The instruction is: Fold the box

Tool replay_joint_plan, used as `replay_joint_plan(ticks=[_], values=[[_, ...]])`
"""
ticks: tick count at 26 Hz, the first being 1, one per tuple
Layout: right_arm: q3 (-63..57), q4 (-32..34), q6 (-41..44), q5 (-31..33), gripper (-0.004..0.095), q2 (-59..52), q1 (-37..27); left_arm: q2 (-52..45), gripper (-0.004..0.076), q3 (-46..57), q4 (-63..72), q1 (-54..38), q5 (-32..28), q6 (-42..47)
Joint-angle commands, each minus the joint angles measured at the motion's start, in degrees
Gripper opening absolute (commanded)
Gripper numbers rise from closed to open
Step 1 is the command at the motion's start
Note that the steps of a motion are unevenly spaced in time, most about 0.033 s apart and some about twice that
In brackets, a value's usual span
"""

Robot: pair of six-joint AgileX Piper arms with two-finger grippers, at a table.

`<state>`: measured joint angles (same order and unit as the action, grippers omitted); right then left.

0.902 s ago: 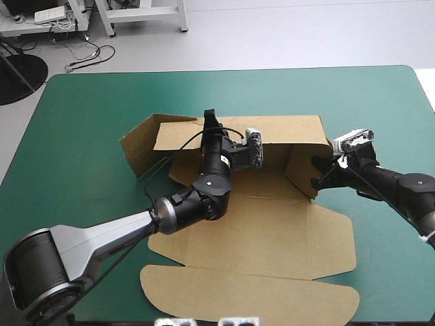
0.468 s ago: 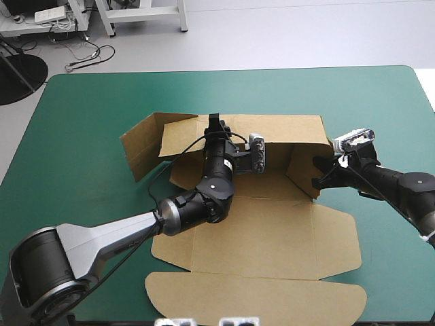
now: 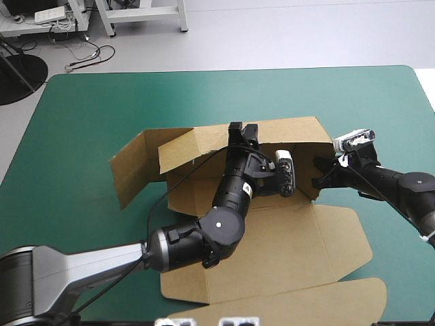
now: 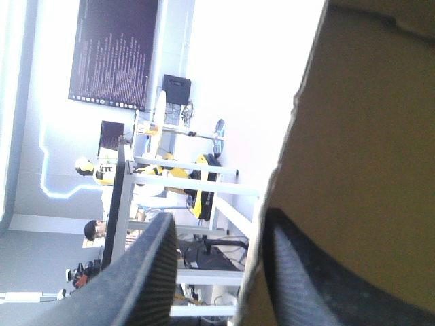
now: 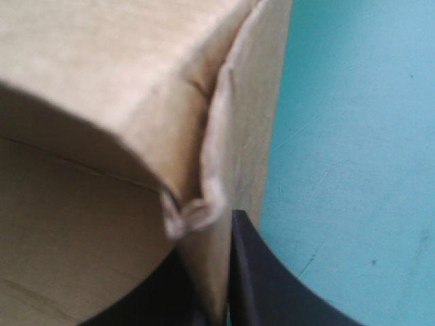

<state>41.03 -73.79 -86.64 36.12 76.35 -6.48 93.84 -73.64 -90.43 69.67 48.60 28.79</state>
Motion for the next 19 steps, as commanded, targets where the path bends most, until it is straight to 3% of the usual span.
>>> replay_joint_plan(ticks=[1,4,10,16,18,19], values=[[1.1,-0.5,1.2,3.4,0.0,-1.3,0.1,-7.2,0.026,-1.9,-4.4,4.2,4.5,1.3],[1.1,-0.5,1.5,3.4,0.0,-1.3,0.1,-11.9,0.0197,-1.9,-4.4,7.0,5.4,1.3],[1.1,-0.5,2.5,3.4,0.0,-1.3,0.1,-21.1,-0.0011,-1.9,1.0,7.7,5.8,1.3],[1.2,-0.4,5.1,3.2,0.0002,-1.4,0.3,-30.0,-0.0009,-1.9,5.4,6.9,12.2,1.3],[2.9,2.7,9.2,2.5,0.0002,-1.7,1.9,-34.1,-0.0009,-1.9,10.0,2.8,13.4,1.3],[5.6,8.4,15.4,0.9,0.0002,-1.9,4.6,-36.6,-0.0009,-1.9,14.7,-2.1,13.8,1.3]])
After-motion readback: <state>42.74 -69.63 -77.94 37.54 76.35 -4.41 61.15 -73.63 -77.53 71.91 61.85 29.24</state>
